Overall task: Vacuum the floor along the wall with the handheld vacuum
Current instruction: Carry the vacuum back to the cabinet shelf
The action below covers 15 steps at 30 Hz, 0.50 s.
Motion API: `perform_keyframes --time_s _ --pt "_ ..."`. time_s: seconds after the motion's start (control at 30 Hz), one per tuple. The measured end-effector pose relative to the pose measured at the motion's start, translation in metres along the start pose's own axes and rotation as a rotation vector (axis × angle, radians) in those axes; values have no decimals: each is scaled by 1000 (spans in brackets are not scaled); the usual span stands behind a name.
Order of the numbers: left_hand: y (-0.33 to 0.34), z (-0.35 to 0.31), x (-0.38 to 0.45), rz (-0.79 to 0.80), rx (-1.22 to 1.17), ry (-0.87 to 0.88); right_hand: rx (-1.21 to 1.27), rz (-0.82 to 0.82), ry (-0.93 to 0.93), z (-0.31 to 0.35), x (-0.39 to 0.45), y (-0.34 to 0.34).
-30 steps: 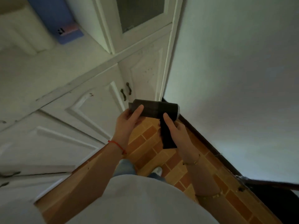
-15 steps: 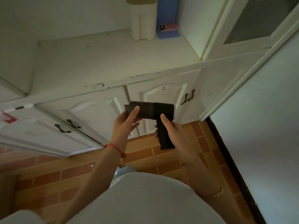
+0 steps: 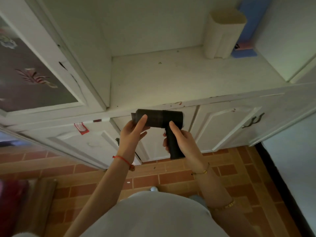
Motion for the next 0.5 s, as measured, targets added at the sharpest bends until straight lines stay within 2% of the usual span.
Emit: perform_keyframes --time_s 0.2,0.5 --pt "-29 -22 29 4 -19 15 -44 1 5 25 19 33" --pt "-18 -51 79 -1 -75 36 -180 -3 -35 72 67 31"
Point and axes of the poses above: each hand's wrist, its own x-axis towards the middle knuckle, its own y-axis out of the palm, z = x × y, the point moved 5 cm from there along x, towards the middle knuckle, and after that the axes turned 5 degrees about -x, right-handed, at the moved point
